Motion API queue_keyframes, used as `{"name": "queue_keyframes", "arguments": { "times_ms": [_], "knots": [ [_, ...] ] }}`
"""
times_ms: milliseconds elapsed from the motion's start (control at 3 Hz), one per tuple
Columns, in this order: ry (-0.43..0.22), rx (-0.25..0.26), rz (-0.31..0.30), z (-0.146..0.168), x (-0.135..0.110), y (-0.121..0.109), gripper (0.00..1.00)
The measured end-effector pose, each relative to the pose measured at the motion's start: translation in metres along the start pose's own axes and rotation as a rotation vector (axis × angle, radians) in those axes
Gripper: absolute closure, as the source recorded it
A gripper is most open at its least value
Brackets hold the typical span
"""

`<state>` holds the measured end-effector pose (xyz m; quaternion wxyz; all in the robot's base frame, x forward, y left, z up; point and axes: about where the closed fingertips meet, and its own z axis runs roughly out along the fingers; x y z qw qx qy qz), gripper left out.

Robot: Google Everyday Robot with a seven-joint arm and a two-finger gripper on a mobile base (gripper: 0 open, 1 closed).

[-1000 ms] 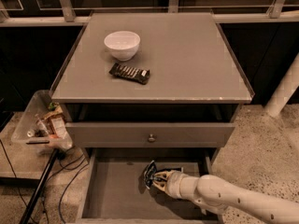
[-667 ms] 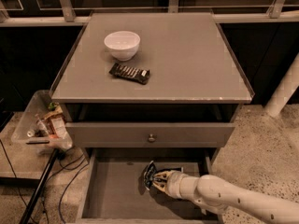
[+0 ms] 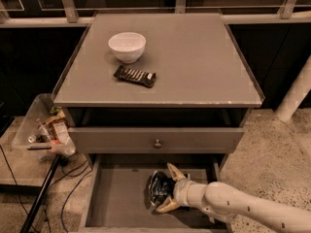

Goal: Place blue chip bag into middle drawer

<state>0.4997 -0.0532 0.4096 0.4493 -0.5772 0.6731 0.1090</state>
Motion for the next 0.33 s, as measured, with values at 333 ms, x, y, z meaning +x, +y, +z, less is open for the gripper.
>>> {"name": "queue_keyframes", "arguments": {
  "times_ms": [333],
  "knots": [
    [0.0,0.0,0.0,0.0,0.0,0.0,0.0]
  ]
}}
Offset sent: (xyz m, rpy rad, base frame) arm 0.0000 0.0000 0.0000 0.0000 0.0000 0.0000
